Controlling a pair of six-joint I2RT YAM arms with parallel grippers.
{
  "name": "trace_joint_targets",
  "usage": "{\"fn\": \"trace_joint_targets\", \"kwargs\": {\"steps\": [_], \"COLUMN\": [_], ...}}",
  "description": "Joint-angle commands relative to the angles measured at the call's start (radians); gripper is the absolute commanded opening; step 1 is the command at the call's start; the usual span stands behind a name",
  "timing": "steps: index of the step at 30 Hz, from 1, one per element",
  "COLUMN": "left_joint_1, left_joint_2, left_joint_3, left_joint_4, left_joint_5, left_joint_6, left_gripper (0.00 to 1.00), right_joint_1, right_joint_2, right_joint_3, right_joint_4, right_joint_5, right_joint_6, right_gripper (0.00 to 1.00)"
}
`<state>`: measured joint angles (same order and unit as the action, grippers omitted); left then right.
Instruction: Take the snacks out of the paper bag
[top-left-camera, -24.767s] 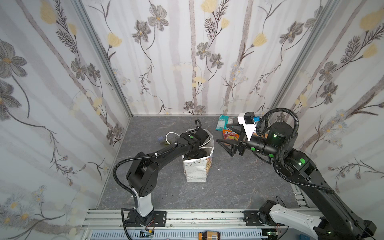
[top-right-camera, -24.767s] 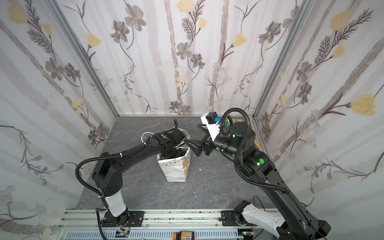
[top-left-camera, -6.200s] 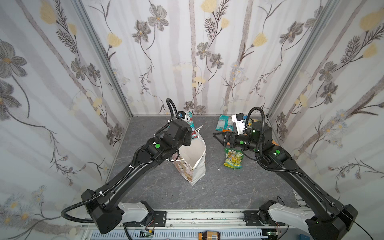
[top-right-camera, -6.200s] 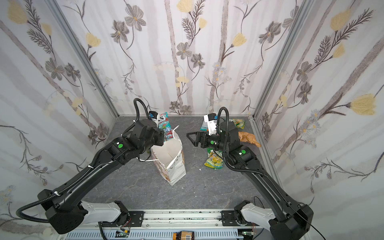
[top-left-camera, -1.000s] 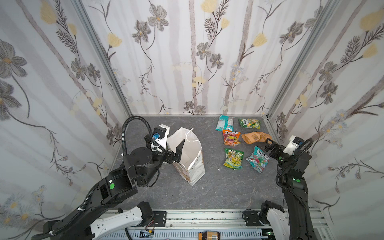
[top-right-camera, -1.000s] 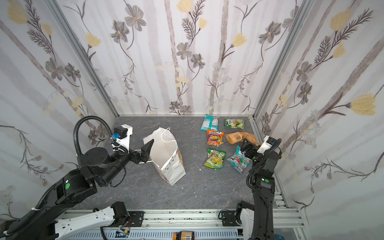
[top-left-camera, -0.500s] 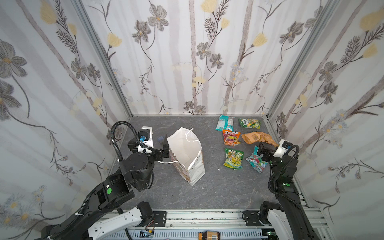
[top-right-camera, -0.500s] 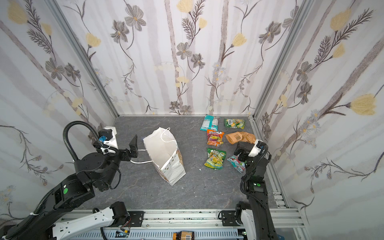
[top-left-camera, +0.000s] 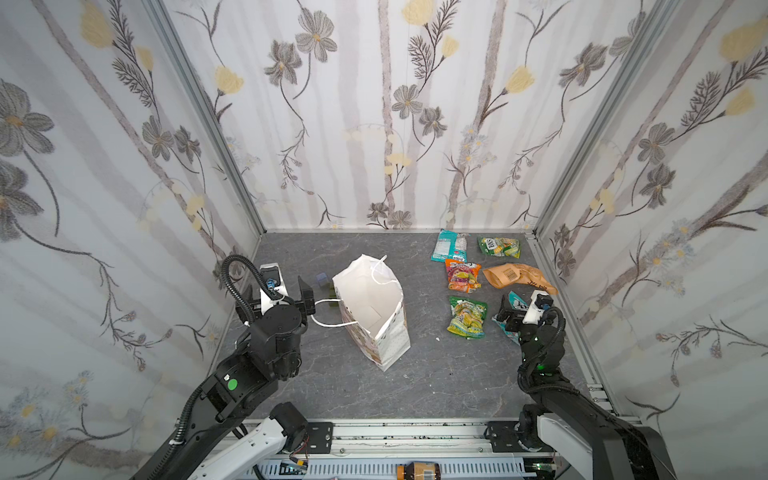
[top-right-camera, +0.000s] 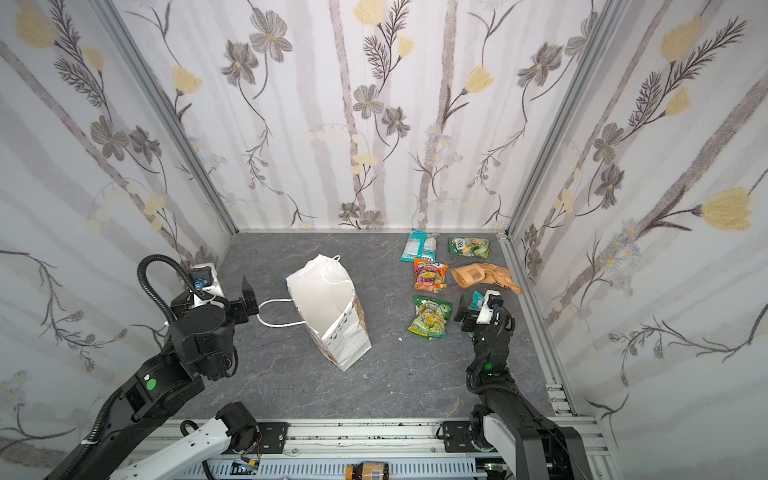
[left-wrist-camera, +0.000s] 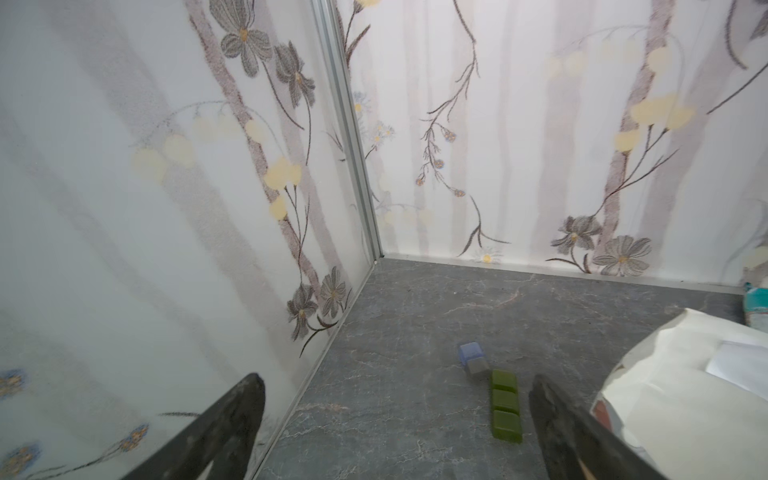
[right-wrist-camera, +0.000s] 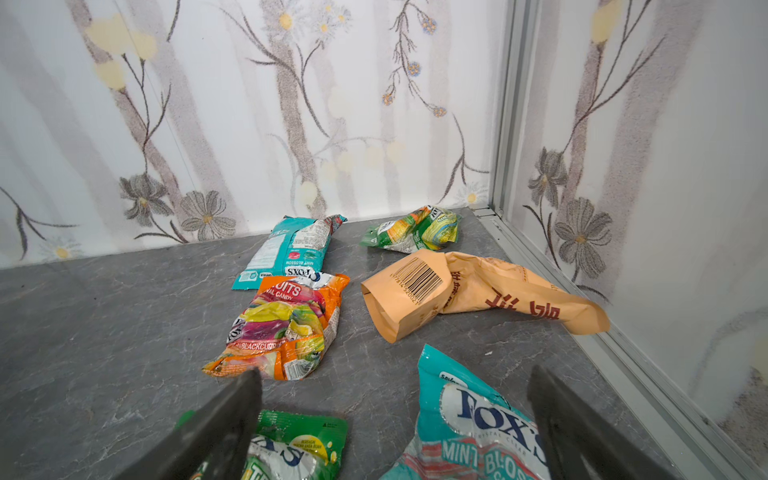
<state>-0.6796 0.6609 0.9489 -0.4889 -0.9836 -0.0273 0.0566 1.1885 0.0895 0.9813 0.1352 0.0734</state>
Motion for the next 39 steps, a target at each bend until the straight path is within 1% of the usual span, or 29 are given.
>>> {"fn": "trace_joint_targets", "kwargs": {"steps": [1, 4, 5, 7, 8, 10, 12, 13, 14, 16, 18, 19, 24, 27, 29, 34, 35, 36, 37, 39], "left_joint_1": [0.087, 0.184, 0.208, 0.262, 0.287, 0.349, 0.411, 0.451, 0.493, 0.589, 0.661, 0.681, 0.728, 0.733, 0.733, 0.733, 0.737, 0.732, 0.732, 0.732], "left_joint_2": [0.024, 0.038, 0.04, 0.046, 0.052, 0.067, 0.076, 0.085, 0.092, 0.111, 0.128, 0.137, 0.2, 0.278, 0.347, 0.54, 0.571, 0.594, 0.643, 0.685], "left_joint_3": [-0.017, -0.042, -0.049, -0.069, -0.076, -0.092, -0.122, -0.137, -0.147, -0.179, -0.234, -0.267, -0.42, -0.501, -0.56, -0.623, -0.587, -0.577, -0.582, -0.6], "left_joint_4": [0.039, 0.074, 0.08, 0.098, 0.102, 0.103, 0.143, 0.161, 0.172, 0.221, 0.305, 0.355, 0.554, 0.688, 0.834, 1.157, 1.109, 1.12, 1.165, 1.252], "left_joint_5": [0.079, 0.158, 0.176, 0.212, 0.224, 0.286, 0.342, 0.366, 0.396, 0.499, 0.597, 0.641, 0.782, 0.83, 0.853, 0.901, 0.911, 0.916, 0.929, 0.915], "left_joint_6": [-0.025, -0.051, -0.062, -0.081, -0.089, -0.097, -0.091, -0.105, -0.119, -0.151, -0.166, -0.166, -0.189, -0.226, -0.249, -0.195, -0.18, -0.154, -0.121, -0.095], "left_gripper": [1.0, 1.0, 1.0, 1.0, 1.0, 1.0, 1.0, 1.0, 1.0, 1.0, 1.0, 1.0, 1.0, 1.0, 1.0, 1.0, 1.0, 1.0, 1.0, 1.0], "right_joint_1": [0.015, 0.021, 0.023, 0.026, 0.026, 0.023, 0.015, 0.011, 0.005, -0.014, -0.022, -0.018, -0.014, -0.012, -0.011, -0.01, -0.011, -0.011, -0.011, -0.011], "right_joint_2": [0.079, 0.186, 0.233, 0.336, 0.338, 0.279, 0.322, 0.326, 0.311, 0.308, 0.319, 0.317, 0.319, 0.319, 0.319, 0.32, 0.32, 0.319, 0.32, 0.32], "right_joint_3": [0.001, 0.046, 0.04, 0.001, -0.006, 0.014, 0.011, 0.017, 0.027, 0.048, 0.06, 0.067, 0.074, 0.08, 0.082, 0.082, 0.081, 0.081, 0.081, 0.081], "right_joint_4": [0.3, 0.325, 0.376, 0.571, 0.595, 0.456, 0.529, 0.531, 0.484, 0.431, 0.427, 0.413, 0.401, 0.388, 0.387, 0.388, 0.387, 0.388, 0.387, 0.387], "right_joint_5": [0.038, 0.063, 0.061, 0.075, 0.079, 0.074, 0.059, 0.051, 0.045, 0.049, 0.106, 0.112, 0.118, 0.114, 0.115, 0.116, 0.117, 0.116, 0.117, 0.118], "right_joint_6": [-0.073, -0.078, -0.083, -0.089, -0.088, -0.074, -0.074, -0.073, -0.065, -0.041, -0.011, -0.012, -0.015, -0.019, -0.02, -0.02, -0.019, -0.02, -0.019, -0.02], "right_gripper": [1.0, 1.0, 1.0, 1.0, 1.0, 1.0, 1.0, 1.0, 1.0, 1.0, 1.0, 1.0, 1.0, 1.0, 1.0, 1.0, 1.0, 1.0, 1.0, 1.0]}}
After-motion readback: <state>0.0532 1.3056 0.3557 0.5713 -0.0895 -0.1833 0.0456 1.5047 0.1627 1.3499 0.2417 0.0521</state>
